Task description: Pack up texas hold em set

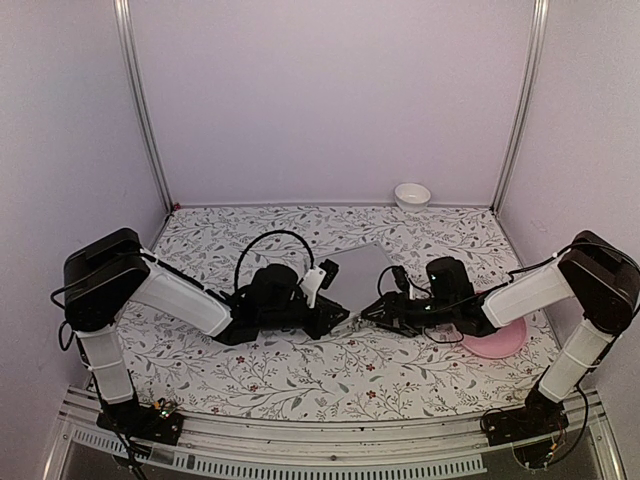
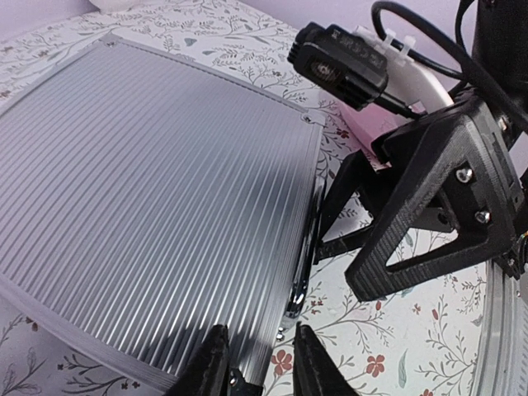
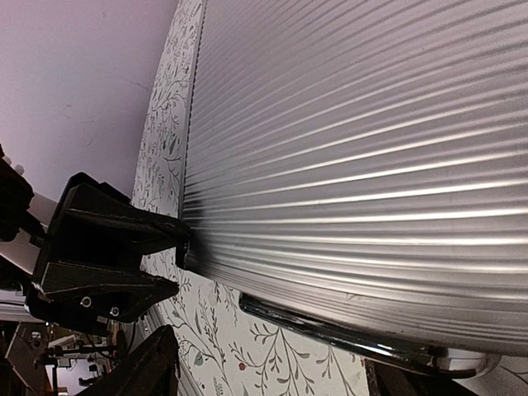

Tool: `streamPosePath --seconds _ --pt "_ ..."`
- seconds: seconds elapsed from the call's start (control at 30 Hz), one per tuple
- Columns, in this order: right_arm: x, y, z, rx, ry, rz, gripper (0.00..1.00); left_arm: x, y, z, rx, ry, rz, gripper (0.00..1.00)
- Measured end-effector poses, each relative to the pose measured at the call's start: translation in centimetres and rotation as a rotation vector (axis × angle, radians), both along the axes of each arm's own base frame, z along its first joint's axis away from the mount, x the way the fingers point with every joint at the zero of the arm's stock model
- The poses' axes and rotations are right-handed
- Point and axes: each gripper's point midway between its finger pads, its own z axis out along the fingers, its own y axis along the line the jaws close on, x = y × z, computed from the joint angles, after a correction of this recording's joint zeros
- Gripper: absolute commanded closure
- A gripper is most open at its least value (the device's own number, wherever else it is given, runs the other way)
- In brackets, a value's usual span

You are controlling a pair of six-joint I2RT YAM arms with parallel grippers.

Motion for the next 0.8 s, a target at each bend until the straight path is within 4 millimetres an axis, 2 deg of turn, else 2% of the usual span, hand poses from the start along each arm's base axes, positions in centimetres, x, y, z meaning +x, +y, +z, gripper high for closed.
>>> streamPosePath --seconds 0.8 --pt "0.1 0.2 1.6 0.059 -0.001 -0.023 0.24 0.0 0.0 0.0 -0.002 0.004 0.001 0.73"
